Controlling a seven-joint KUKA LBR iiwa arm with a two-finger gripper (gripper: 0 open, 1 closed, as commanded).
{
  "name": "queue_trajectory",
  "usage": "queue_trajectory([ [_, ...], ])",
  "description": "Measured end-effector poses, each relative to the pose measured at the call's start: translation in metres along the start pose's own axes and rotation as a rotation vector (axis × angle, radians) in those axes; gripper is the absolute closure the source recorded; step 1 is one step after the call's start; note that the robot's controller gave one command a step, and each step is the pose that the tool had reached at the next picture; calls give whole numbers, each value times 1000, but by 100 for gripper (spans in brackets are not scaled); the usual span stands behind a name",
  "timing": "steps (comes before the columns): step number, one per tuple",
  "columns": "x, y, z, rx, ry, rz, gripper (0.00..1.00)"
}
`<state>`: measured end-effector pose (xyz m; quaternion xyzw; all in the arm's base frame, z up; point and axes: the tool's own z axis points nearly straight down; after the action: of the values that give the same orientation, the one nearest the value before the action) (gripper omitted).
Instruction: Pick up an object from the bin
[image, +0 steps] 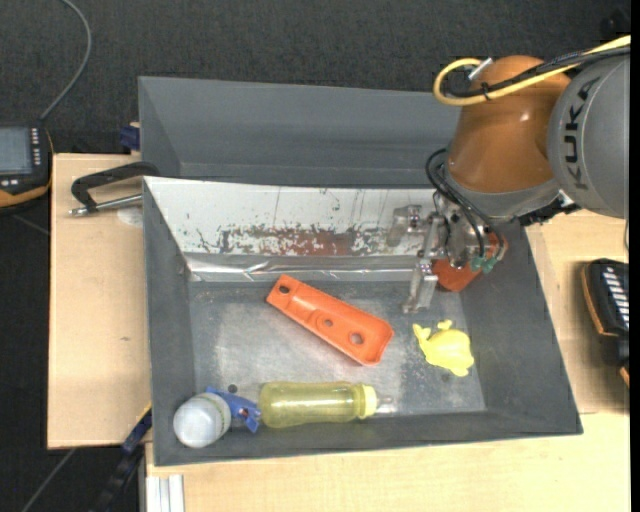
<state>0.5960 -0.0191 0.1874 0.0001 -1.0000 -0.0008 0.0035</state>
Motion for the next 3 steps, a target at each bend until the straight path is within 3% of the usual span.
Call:
queue_trajectory([
  [1, -2, 0, -5, 1, -9, -1, 0],
  [2, 10, 21, 26, 3, -15, -126, 0],
  [3, 21, 42, 45, -1, -3, -196, 0],
])
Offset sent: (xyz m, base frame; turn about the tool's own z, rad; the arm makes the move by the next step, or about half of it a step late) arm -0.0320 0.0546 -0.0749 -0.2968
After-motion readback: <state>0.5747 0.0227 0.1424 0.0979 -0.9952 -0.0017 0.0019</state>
